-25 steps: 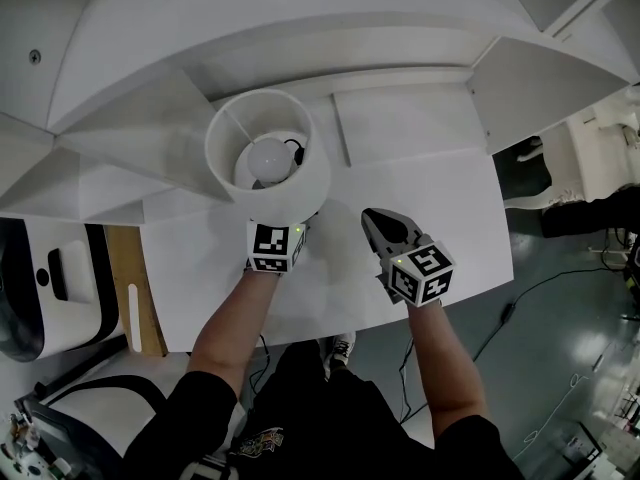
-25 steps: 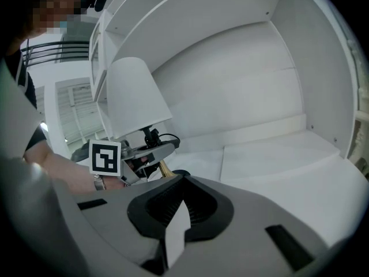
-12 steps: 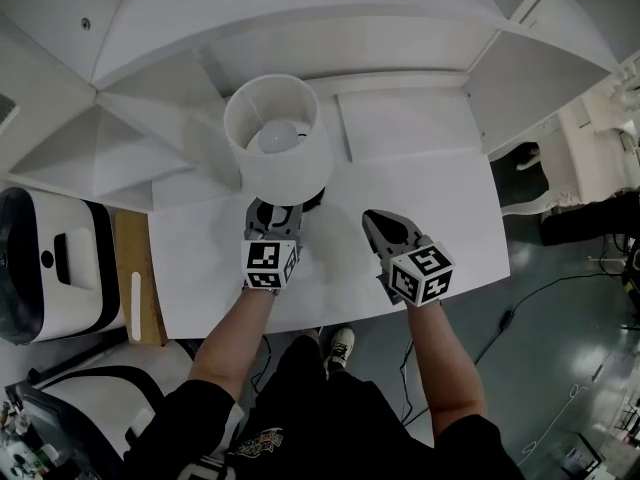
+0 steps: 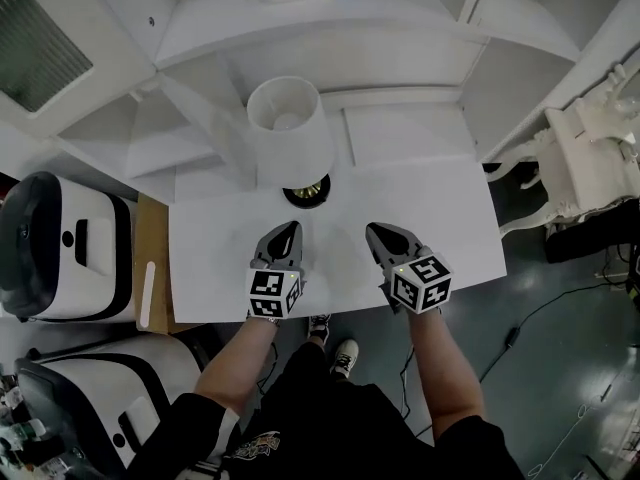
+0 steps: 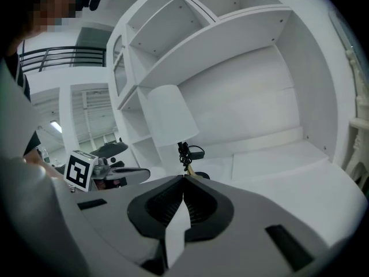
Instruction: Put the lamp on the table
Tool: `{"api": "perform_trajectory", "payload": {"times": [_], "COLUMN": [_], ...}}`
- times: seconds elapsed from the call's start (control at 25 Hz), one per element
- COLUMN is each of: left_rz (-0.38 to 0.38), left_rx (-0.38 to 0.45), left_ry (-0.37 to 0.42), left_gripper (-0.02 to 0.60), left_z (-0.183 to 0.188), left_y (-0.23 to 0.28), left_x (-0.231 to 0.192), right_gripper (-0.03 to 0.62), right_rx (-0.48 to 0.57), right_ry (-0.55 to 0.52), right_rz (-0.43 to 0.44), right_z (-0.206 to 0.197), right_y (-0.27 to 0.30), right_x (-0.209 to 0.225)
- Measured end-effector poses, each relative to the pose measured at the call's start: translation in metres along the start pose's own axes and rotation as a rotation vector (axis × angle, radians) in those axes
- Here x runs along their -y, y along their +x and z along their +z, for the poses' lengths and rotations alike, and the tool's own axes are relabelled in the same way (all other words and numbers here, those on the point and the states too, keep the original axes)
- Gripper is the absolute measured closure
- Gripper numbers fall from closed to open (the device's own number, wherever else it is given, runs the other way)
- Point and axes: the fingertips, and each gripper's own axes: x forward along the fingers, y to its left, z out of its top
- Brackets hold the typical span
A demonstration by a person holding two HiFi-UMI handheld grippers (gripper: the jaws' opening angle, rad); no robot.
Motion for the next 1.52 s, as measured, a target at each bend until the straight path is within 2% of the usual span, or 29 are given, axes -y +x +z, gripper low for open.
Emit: {"api": "perform_trajectory", "payload": {"times": [0.12, 0.4, 0.8, 1.16, 1.52], "left_rz": [-0.015, -0.023, -0.021, -0.017, -0.087], "left_rx": [-0.002, 0.014, -0.009, -0.009, -0.012], "left_ry": [-0.037, -0.031, -0.062, -0.085, -0.117], "left_gripper": [0.574, 0.575, 0.575, 0.575, 0.575], "left_z": [0.005, 0.015, 0.001, -0.006, -0.011], "left_y": [-0.022, -0.076, -0.142, -0.181, -0.208], "left_x": [0.02, 0.059, 0.088, 0.076, 0.046], "right_gripper": [0.568, 0.569, 0.568, 0.569, 0.569], "right_rx": [0.012, 0.032, 0.024, 0.05, 0.051], "right_ry": [-0.006, -0.037, -0.027, -0.02, -0.024], "right_rz": [0.009, 0.034, 0.066, 0.085, 0.039], "right_z": [-0.002, -0.007, -0.024, -0.023, -0.03], "right_y": [-0.017, -0.058, -0.095, -0.097, -0.081], "right_x": [-0.01, -0.04, -0.075, -0.117, -0.169]}}
